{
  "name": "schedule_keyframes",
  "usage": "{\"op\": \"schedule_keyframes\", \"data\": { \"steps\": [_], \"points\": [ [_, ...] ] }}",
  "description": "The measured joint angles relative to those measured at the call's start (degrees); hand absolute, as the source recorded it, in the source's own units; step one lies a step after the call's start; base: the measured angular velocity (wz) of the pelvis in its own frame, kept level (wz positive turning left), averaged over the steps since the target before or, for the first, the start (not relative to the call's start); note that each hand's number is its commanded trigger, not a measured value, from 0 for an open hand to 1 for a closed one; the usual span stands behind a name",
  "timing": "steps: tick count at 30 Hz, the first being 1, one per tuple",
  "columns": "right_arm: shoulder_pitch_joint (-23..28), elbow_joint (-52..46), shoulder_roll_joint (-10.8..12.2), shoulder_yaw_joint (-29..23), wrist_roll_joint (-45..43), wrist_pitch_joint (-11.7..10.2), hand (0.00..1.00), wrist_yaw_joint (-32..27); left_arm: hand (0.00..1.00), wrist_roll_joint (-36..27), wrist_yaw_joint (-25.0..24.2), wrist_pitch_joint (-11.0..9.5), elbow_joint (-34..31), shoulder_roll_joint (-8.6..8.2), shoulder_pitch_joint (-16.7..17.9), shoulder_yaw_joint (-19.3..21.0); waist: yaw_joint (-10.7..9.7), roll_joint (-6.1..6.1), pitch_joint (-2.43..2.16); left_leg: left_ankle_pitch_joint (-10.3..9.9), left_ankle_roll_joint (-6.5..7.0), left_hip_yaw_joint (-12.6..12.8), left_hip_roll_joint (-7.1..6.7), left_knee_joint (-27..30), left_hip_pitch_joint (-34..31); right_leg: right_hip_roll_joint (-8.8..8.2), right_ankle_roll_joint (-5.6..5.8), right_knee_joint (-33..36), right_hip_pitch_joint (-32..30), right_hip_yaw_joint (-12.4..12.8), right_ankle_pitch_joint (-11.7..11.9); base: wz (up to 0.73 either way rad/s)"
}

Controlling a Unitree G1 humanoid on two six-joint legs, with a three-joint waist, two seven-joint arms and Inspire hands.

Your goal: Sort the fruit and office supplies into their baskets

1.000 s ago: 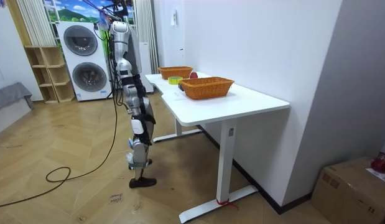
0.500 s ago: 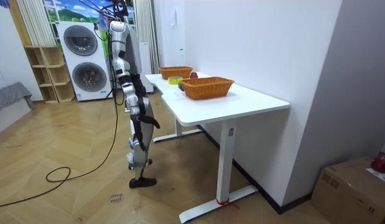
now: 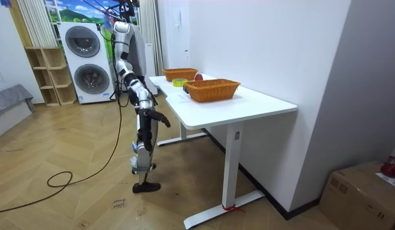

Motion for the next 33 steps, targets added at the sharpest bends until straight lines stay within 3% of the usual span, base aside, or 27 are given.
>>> {"op": "schedule_keyframes", "data": {
  "steps": [2, 6, 8, 13, 20, 26, 33],
  "points": [
    [-0.01, -2.76, 0.0, 0.0, -0.02, -1.46, 0.0, -2.78, 0.0, 0.0, 0.0, -0.41, 0.0, 0.07, 0.05, -0.3, 0.05, 0.11, 0.02, 0.0, 0.0, -0.17, -0.01, -0.02, 0.05, -0.01, 0.0, -0.02, 0.01, 0.03, 0.0, 0.0],
    [0.4, -8.32, 0.07, 0.33, -4.24, -2.02, 0.0, -7.96, 0.0, 0.44, -0.2, -0.94, -0.28, -0.04, 0.68, -2.18, 0.09, 0.55, -0.04, 0.0, 0.01, -0.19, -0.06, -0.12, -0.12, -0.03, 0.04, 0.23, -0.41, 0.25, -0.03, -0.03],
    [0.3, -12.59, 0.03, 0.38, -9.12, -4.38, 0.0, -10.89, 0.0, 0.42, -0.22, -1.19, -0.28, -0.01, 1.33, -2.83, 0.09, 1.11, 0.15, 0.01, 0.04, -0.23, -0.1, -0.11, -0.32, 0.01, 0.04, 0.29, -0.54, 0.65, -0.03, -0.07],
    [0.25, -18.45, -0.29, 0.82, -11.3, -7.15, 0.0, -17.0, 0.0, 0.2, -0.07, -1.98, -0.22, 0.0, 1.22, -4.43, 0.65, 0.99, 0.18, 0.03, 0.05, -0.28, -0.17, 0.0, -0.32, 0.0, 0.05, 0.08, -0.84, 0.74, -0.29, 0.0],
    [-0.18, -23.84, -1.61, 0.84, -15.84, -8.09, 0.0, -23.61, 0.0, -1.29, -0.21, -2.28, -0.06, -0.01, 0.69, -4.68, 1.58, -0.12, 0.07, 0.15, 0.21, -0.59, -0.44, 0.04, -0.83, -0.17, 0.21, 0.02, -1.22, 0.44, -0.39, 0.03],
    [-0.41, -32.7, -2.2, 0.83, -19.84, -8.93, 0.0, -25.85, 0.0, -1.14, -0.92, -2.28, -0.07, 0.1, 0.07, -5.31, 1.45, -1.38, 0.64, 0.16, 0.21, -0.75, -0.44, 0.22, -2.0, -0.21, 0.21, 0.01, -1.74, 0.11, -0.39, 0.01],
    [-1.58, -37.66, -3.26, 0.75, -30.17, -9.39, 0.0, -27.37, 0.0, -1.0, -1.53, -2.27, 0.17, 0.52, -0.09, -6.16, 1.64, -1.35, 0.4, 0.16, 0.21, -0.78, -0.45, 0.12, -2.59, -0.23, 0.2, 0.23, -2.55, 0.03, -0.38, 0.0]
  ]
}}
